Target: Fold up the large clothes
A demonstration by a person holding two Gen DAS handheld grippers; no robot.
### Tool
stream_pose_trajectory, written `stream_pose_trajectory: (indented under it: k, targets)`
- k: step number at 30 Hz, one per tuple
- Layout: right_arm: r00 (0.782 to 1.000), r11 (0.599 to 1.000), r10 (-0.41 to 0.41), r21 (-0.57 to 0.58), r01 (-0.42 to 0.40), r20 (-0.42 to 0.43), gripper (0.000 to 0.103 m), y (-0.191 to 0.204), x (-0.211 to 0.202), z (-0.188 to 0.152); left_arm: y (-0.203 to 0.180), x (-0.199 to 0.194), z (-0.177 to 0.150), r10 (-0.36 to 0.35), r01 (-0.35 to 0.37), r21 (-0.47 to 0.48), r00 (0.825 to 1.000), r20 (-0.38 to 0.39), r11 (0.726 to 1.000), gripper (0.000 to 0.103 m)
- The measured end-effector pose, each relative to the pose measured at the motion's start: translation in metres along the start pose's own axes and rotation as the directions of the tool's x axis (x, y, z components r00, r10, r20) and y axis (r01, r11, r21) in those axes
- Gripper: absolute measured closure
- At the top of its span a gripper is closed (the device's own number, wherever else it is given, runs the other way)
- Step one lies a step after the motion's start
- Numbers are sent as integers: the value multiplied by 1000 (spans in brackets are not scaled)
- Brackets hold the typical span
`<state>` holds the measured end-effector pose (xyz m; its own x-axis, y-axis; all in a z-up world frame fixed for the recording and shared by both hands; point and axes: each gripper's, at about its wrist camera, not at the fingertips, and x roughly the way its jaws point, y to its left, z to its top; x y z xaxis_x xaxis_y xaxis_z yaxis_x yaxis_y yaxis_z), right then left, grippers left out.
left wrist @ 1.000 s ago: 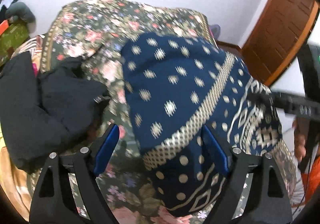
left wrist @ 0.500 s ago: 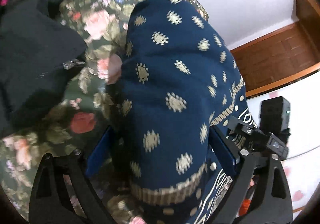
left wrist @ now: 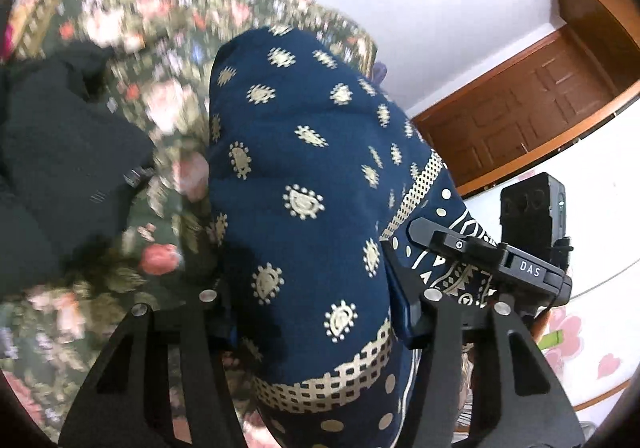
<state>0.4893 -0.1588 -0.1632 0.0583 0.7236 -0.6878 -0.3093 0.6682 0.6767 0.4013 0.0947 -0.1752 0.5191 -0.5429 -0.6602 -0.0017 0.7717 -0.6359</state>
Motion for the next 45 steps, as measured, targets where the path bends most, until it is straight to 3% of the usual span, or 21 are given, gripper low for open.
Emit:
stream_pose_trajectory:
  k: [4,7,14,17,23,28,31,36,41,45]
  targets:
    - [998,994,57,-96,-53,36,67,58,-9,6,-3,-65,6,-5,3,18,996,92,1000,48]
    - [993,978,96,-194,-82,63,67,108,-6,9,-3,-120,10,34,-44,53,984,176,998,48]
    - [980,928,190,-334,-162,52,67,204,36,15,27,-228,20,140,-170,69,937,322,983,48]
    - [979,915,202,-363,-175,37,67,229,64,22,50,-249,29,181,-212,55,920,347,976,48]
    - [984,916,172,-362,-173,-34,67,241,143,36,108,-238,43,276,-295,8,901,336,955,48]
    - [986,929,106,-341,-145,-132,67,216,213,40,186,-201,51,327,-321,-67,917,228,945,48]
    - [986,928,5,-366,-66,-164,65,206,245,32,223,-173,40,344,-329,-110,926,157,938,44]
    - [988,909,-73,-417,10,-136,56,195,245,18,236,-163,27,330,-313,-114,926,182,943,35]
    - [985,887,-152,-452,98,-84,36,187,214,6,212,-173,11,430,-423,-81,882,190,903,27]
    - [962,837,-272,-499,226,-21,34,177,192,-12,184,-180,-16,502,-511,4,846,180,860,26]
